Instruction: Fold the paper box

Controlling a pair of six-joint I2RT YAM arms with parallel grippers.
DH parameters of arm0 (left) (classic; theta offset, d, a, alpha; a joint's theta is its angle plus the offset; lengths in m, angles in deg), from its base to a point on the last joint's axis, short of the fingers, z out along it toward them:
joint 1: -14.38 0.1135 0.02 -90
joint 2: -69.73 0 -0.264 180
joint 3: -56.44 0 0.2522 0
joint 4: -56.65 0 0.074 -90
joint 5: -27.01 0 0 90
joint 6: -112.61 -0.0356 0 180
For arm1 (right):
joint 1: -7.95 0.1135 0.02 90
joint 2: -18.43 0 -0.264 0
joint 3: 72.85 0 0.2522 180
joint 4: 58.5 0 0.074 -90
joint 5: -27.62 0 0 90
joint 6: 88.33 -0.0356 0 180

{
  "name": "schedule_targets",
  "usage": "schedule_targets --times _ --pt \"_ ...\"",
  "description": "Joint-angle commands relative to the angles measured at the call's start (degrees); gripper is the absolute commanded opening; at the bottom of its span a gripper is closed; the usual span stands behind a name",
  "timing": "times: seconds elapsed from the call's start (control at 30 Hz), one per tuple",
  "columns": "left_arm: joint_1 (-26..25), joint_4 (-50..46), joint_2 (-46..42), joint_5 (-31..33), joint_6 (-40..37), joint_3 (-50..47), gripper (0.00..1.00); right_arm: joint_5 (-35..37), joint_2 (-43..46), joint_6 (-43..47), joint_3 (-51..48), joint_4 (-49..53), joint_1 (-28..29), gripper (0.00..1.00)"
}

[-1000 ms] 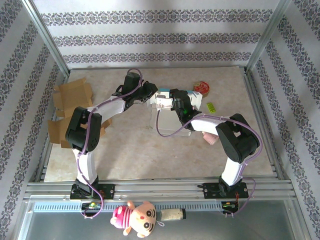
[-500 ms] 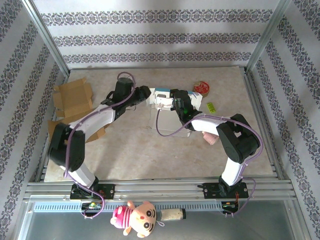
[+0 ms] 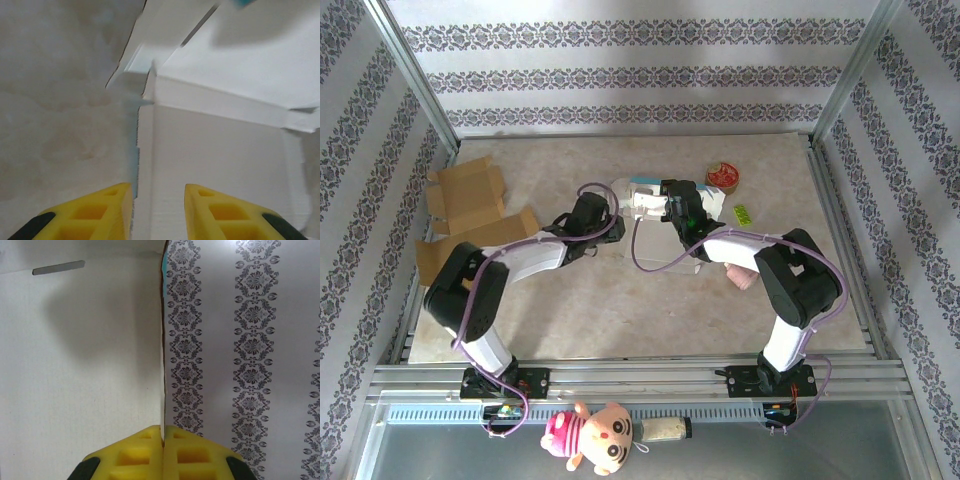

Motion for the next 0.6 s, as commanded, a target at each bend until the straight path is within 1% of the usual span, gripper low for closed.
schedule_targets --times 0.0,0.17,0.3,0.4,0.57 --pt "-0.53 0.88 5.30 -1.34 -2.99 4.89 0.33 0.23 2.57 -2.12 -1.79 0.94 0.08 0.03" --pt "-0.54 0.59 11.86 -0.01 -4.64 10.44 0.35 0.23 2.92 -2.36 -2.84 0.90 0.04 0.03" --pt "-0.55 -0.32 15.01 2.02 -6.73 14.07 0.42 -0.02 3.26 -2.33 -3.10 0.97 0.05 0.03" --pt "-0.43 -1.20 16.76 2.36 -7.78 16.26 0.47 -0.51 3.53 -2.20 -3.20 1.24 0.11 0.03" --pt "-0.26 -1.39 18.72 1.66 -8.29 18.32 0.47 -0.72 3.61 -2.25 -2.97 1.27 0.20 0.03"
